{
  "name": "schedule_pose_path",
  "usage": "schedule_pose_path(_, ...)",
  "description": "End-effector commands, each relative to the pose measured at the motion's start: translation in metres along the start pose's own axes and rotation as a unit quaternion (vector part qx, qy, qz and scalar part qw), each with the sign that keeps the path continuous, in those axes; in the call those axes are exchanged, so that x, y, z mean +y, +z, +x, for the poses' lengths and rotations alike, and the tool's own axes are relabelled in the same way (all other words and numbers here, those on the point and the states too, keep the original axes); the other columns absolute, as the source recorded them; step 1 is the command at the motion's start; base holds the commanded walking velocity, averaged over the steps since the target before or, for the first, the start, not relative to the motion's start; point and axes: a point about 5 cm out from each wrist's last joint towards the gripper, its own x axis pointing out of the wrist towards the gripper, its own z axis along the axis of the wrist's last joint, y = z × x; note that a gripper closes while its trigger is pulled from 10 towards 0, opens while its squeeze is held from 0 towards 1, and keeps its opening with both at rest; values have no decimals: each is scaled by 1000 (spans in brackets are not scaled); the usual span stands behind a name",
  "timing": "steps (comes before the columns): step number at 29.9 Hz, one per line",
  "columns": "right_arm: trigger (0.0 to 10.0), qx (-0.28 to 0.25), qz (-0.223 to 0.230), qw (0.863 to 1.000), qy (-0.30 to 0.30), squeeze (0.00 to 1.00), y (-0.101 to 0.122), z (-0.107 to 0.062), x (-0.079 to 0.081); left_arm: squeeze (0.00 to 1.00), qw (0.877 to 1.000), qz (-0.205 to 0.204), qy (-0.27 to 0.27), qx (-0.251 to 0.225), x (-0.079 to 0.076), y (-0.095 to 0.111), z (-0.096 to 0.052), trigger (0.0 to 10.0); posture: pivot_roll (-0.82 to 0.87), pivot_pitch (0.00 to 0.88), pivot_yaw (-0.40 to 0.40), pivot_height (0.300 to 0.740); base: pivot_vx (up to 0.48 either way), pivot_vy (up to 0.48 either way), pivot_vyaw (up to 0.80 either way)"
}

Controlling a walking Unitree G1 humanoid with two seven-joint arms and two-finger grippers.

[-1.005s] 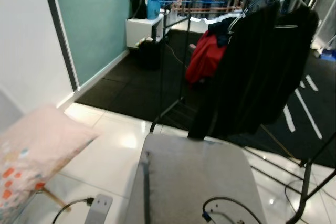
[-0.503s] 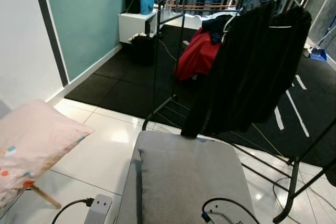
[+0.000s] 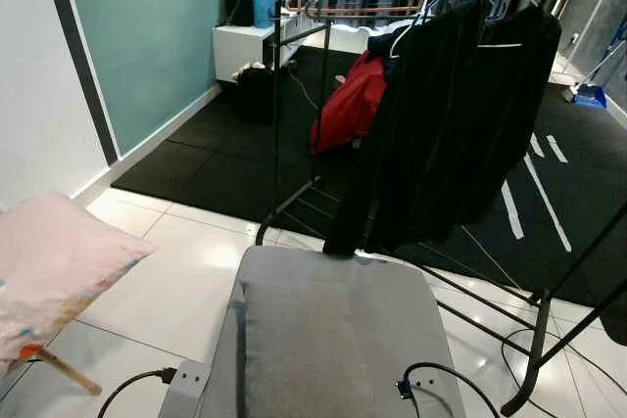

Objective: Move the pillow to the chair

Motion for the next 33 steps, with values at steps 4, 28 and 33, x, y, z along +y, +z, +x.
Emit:
schedule_pose_path(4,10000,-19,69,997,22,0,0,0,2,0,1000,1,4,10,4,-5,-1,10000,-102,0,-82,710,0,0,0)
schedule_pose_path(28,10000,-72,130,989,21,0,4,0,8,0,999,9,30,9,13,-6,-1,10000,-64,8,-71,705,0,0,0)
schedule_pose_path(33,10000,-102,127,987,12,0,55,0,-7,0,999,10,33,9,14,-7,-2,10000,-61,12,-77,700,0,0,0)
